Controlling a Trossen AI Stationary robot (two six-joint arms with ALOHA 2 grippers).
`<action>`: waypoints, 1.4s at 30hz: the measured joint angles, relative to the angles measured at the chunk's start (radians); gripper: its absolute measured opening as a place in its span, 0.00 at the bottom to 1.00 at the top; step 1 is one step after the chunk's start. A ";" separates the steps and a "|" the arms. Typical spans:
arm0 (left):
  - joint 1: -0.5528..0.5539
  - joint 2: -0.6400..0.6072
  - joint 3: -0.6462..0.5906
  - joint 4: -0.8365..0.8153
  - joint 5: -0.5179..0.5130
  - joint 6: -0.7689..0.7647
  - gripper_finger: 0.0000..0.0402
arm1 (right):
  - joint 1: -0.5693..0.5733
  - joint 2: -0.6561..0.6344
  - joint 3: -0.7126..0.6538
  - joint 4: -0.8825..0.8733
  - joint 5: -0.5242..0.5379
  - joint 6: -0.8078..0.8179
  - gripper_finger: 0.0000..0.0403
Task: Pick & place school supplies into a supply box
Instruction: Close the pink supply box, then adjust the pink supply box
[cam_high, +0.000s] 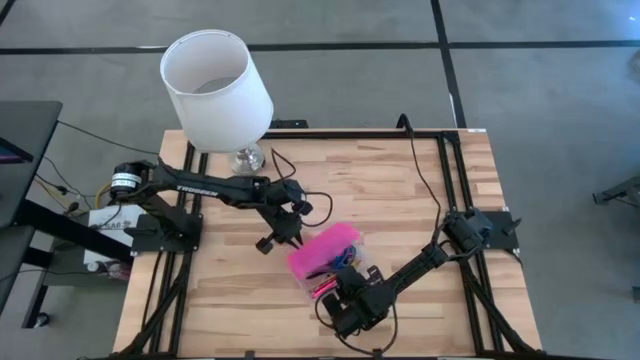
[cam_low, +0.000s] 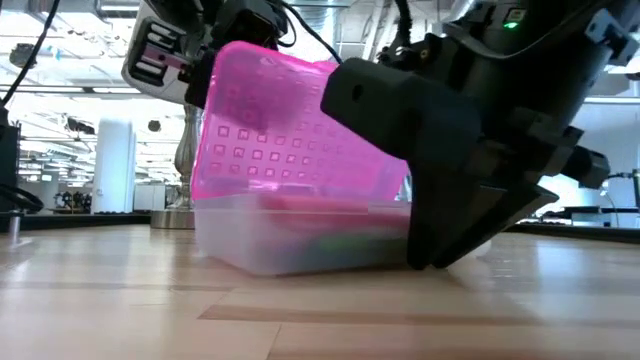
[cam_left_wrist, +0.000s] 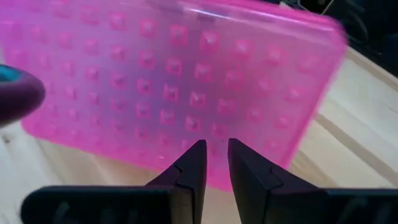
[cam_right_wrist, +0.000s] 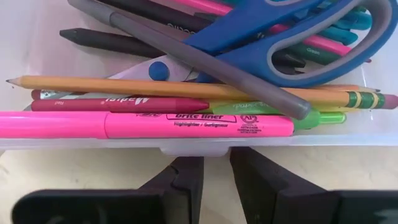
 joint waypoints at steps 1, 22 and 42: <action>-0.006 0.000 0.000 0.001 0.000 -0.001 0.15 | -0.002 0.000 0.000 0.001 0.001 0.000 0.20; -0.032 0.069 -0.001 -0.001 -0.288 -0.010 0.15 | 0.049 0.005 0.042 -0.055 -0.005 0.085 0.20; -0.058 0.161 -0.005 -0.109 -0.168 -0.117 0.15 | -0.063 0.000 0.044 -0.125 -0.080 -0.062 0.20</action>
